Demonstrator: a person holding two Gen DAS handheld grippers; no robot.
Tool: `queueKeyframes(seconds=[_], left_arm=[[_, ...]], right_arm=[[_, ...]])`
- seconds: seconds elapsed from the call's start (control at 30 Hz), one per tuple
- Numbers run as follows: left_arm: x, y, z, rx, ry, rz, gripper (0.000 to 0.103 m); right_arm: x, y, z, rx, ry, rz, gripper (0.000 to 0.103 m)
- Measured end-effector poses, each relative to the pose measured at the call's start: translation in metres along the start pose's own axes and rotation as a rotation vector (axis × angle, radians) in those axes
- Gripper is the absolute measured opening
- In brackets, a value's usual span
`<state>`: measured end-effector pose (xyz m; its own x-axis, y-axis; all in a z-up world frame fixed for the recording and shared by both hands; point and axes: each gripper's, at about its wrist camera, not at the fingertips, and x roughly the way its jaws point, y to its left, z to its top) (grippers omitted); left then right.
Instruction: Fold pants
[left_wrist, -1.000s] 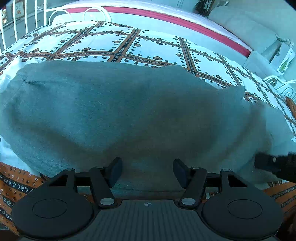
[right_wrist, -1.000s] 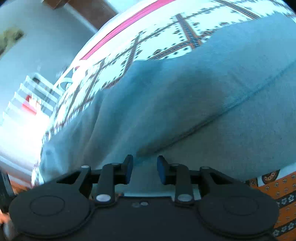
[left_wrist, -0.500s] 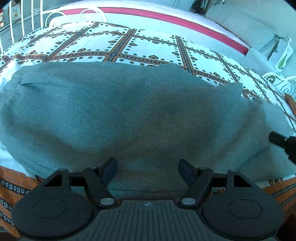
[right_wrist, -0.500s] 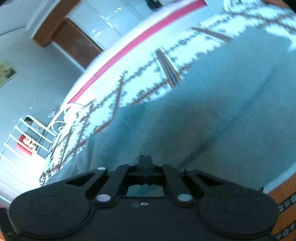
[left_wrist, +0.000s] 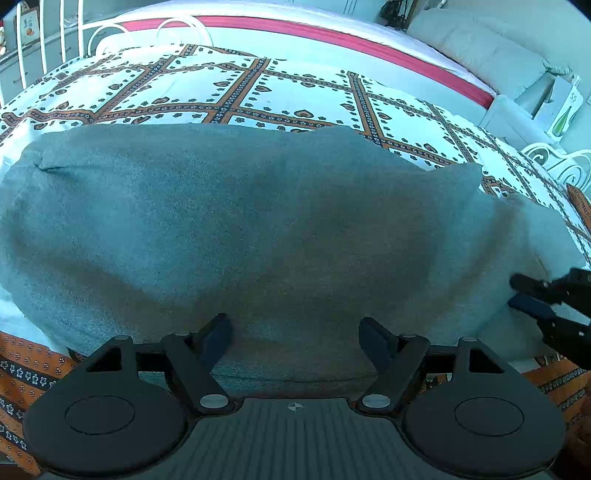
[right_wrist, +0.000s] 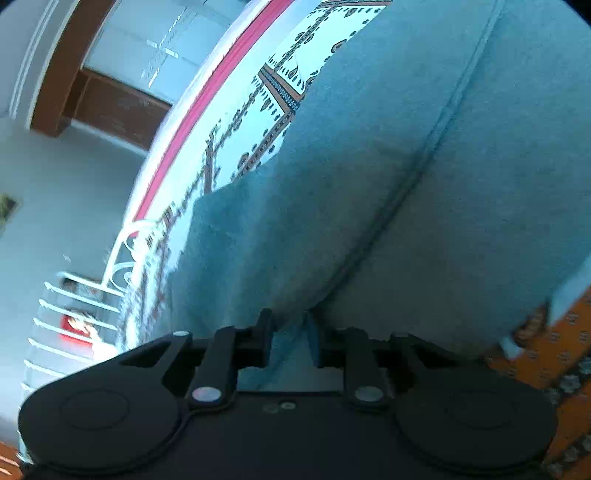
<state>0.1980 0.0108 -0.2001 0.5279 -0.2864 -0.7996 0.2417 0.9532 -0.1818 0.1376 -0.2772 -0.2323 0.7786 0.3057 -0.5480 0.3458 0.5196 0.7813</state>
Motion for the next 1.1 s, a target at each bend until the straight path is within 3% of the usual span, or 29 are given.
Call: queueKeyframes(seconds=[0.2, 0.4, 0.67, 0.87, 1.0, 1.1], left_arm=[[0.002, -0.002, 0.0, 0.015, 0.001, -0.002, 0.081], [0.002, -0.003, 0.0, 0.022, 0.001, -0.003, 0.082], [0.0, -0.005, -0.003, 0.043, 0.001, -0.002, 0.082], [-0.005, -0.008, -0.005, 0.046, -0.015, 0.01, 0.082], [-0.015, -0.013, -0.003, 0.034, -0.054, -0.027, 0.082], [-0.016, -0.026, -0.003, 0.063, -0.054, -0.056, 0.082]], right_arm=[[0.006, 0.005, 0.002, 0.016, -0.053, 0.034, 0.003], [-0.03, 0.041, -0.012, -0.222, -0.131, 0.005, 0.001], [-0.057, 0.034, -0.032, -0.26, -0.088, -0.051, 0.001], [-0.025, 0.018, -0.035, -0.273, -0.03, -0.202, 0.001], [-0.041, 0.021, -0.031, -0.245, -0.032, -0.155, 0.023], [-0.055, 0.009, -0.02, -0.193, -0.074, -0.152, 0.023]])
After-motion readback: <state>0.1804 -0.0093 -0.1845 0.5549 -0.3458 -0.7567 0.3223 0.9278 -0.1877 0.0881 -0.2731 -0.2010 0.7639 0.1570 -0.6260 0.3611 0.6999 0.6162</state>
